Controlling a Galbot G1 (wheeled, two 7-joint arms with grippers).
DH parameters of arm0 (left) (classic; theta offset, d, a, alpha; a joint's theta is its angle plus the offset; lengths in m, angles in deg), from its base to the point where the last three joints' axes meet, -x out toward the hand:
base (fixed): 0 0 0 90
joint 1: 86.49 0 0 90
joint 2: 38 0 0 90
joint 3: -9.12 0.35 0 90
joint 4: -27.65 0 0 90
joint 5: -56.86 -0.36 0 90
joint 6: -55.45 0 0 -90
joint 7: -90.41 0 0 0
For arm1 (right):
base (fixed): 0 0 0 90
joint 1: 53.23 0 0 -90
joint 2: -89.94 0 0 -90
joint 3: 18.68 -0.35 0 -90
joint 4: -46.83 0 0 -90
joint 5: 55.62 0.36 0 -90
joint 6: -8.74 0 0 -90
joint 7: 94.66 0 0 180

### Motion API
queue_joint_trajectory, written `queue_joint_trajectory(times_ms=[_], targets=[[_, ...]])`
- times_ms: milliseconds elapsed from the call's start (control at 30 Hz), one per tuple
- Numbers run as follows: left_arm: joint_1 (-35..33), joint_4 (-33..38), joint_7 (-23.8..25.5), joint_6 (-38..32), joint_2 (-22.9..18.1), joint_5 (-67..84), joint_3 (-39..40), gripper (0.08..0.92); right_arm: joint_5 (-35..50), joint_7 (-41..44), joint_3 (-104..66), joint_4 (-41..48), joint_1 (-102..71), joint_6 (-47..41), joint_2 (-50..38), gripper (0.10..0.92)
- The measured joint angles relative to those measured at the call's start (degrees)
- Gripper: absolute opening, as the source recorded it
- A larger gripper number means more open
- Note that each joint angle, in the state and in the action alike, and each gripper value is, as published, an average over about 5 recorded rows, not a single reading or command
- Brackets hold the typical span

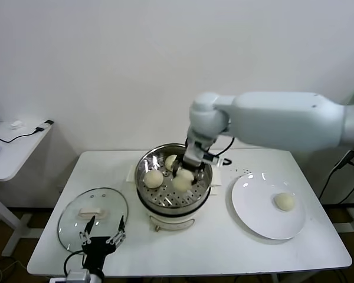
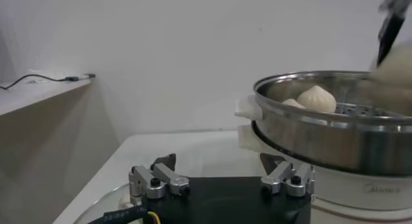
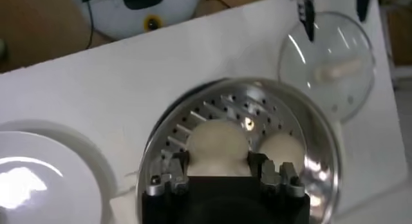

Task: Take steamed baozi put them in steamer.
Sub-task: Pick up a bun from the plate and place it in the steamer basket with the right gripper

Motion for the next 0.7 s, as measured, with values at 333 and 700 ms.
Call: queue_joint_trajectory(times_ms=[333,700], targets=[[-0.03,-0.14,-0.04,-0.11,-0.05,-0.02,-0.29,0.823,-6.04,-1.65,-0.09,4.53,-5.96,5.06,4.66,0.619],[-0.01,-0.38,-0.1,-0.26,-0.23,-0.02,-0.53,0.823,-8.54,-2.44,-0.86,7.99,-8.97,9.04,7.16,0.77]])
